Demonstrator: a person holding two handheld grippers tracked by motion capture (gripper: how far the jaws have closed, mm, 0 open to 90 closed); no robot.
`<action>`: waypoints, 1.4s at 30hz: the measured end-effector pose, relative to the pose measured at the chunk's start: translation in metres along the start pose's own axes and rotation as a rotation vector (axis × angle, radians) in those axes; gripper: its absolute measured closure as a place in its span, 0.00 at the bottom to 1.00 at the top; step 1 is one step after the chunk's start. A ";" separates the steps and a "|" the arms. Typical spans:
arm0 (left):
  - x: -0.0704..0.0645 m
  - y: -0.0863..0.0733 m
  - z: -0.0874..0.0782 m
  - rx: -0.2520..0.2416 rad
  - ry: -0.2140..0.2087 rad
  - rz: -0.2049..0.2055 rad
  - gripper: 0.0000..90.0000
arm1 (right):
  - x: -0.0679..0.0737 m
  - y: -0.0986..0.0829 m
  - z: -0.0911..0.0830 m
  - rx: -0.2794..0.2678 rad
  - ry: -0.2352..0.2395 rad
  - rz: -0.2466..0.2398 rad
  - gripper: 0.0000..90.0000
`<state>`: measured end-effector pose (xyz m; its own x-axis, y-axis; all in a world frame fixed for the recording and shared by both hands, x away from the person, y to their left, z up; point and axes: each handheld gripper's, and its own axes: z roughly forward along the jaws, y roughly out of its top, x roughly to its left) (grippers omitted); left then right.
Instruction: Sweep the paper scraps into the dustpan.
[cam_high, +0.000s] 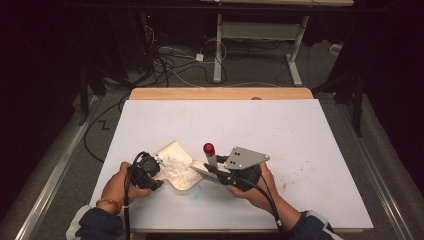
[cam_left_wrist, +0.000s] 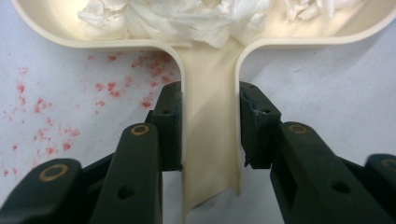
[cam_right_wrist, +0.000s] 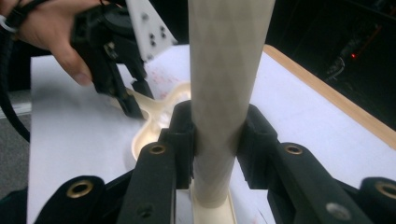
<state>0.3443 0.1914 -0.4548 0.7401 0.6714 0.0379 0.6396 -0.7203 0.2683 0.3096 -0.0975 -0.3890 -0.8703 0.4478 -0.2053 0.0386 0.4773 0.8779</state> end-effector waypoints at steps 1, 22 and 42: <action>-0.001 0.001 0.000 -0.001 0.000 0.001 0.70 | 0.001 0.002 0.001 -0.003 0.002 -0.006 0.79; -0.005 0.009 0.002 -0.020 -0.023 -0.045 0.70 | -0.045 -0.014 -0.067 -0.081 -0.095 0.125 0.79; -0.006 0.009 0.004 -0.042 -0.023 -0.077 0.70 | -0.080 -0.069 -0.160 -0.006 -0.227 0.220 0.79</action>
<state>0.3465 0.1803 -0.4563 0.6939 0.7201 -0.0068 0.6861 -0.6582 0.3098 0.2977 -0.2872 -0.3645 -0.7093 0.6976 -0.1009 0.2102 0.3459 0.9144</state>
